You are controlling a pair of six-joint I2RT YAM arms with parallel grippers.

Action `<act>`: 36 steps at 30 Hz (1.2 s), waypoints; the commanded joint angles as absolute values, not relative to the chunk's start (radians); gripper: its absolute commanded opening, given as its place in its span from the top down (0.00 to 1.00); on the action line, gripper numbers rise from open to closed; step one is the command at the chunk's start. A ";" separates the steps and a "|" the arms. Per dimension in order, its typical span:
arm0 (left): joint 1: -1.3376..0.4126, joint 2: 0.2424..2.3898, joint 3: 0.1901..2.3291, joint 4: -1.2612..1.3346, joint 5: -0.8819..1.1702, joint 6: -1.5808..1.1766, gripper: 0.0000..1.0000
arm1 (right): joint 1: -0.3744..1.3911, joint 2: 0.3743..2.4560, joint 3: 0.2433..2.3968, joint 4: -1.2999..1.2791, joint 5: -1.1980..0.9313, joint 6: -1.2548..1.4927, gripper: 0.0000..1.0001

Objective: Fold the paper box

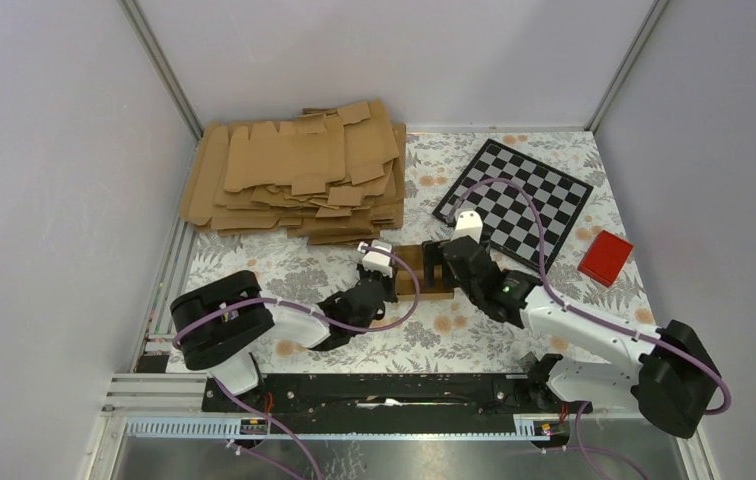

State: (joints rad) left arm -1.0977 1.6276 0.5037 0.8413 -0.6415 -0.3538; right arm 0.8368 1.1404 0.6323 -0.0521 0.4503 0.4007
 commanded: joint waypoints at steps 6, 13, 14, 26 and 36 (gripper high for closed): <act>-1.103 1.639 0.523 0.863 -0.604 -0.304 1.00 | 0.844 1.215 0.931 -0.395 0.314 0.155 0.00; -1.103 1.598 0.455 0.918 -0.560 -0.310 1.00 | 0.841 1.333 1.059 -0.499 0.318 0.162 0.01; -1.103 1.591 0.450 0.921 -0.553 -0.312 1.00 | 0.839 1.335 1.067 -0.500 0.297 0.162 0.00; -1.039 1.414 0.525 0.516 -0.368 -0.448 0.90 | 0.839 1.463 1.236 -0.595 0.243 0.043 0.00; -0.798 1.301 0.620 0.322 -0.008 -0.445 0.42 | 0.780 1.430 1.238 -0.536 0.283 0.187 0.01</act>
State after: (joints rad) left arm -0.8532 1.3083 0.5117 0.4198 -0.1944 -0.4622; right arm 0.8272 1.4883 1.2259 -0.5617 0.2707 0.1116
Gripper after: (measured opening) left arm 0.558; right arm 0.993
